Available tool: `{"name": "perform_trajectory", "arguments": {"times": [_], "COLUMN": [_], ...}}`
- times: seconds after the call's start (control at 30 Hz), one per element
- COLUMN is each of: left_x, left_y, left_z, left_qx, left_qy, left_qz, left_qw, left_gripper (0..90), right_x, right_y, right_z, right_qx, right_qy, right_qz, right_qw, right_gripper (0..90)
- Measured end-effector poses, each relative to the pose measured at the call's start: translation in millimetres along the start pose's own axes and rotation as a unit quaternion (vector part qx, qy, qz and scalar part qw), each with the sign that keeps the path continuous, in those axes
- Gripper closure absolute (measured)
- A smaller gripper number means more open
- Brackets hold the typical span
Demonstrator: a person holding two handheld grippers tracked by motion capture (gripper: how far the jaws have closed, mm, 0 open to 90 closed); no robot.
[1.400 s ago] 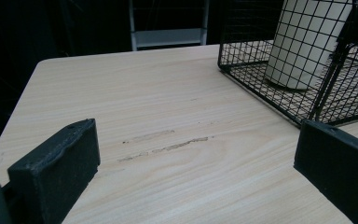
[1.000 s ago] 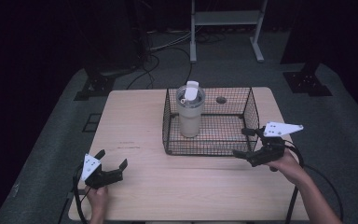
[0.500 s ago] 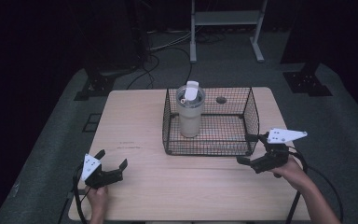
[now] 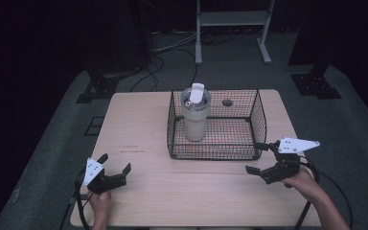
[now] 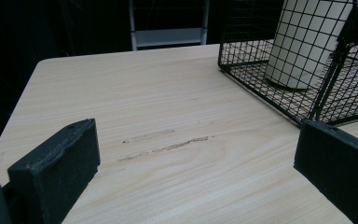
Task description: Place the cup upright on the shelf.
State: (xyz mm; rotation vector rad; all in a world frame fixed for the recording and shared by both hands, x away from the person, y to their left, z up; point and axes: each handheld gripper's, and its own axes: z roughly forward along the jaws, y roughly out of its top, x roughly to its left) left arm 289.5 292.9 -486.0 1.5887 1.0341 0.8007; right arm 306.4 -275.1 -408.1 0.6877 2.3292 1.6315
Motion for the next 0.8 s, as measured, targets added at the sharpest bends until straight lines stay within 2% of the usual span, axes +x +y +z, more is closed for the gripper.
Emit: {"name": "perform_trajectory", "arguments": {"times": [0.7, 0.8], "left_x": [0.4, 0.4], "left_y": [0.0, 0.0], "left_z": [-0.1, -0.2], "left_qx": [0.000, -0.001], "left_qy": [0.001, 0.001], "left_qz": [-0.002, -0.002], "left_qw": [1.0000, 1.0000], "left_gripper": [0.0, 0.0], "right_x": [3.7, 5.6], "right_y": [-29.8, -37.7], "right_z": [-13.3, -16.6], "right_qx": [-0.002, -0.006], "right_qy": [-0.019, -0.030], "right_qz": [0.024, 0.030], "right_qw": [0.9995, 0.9991], "right_gripper": [5.2, 5.2]}}
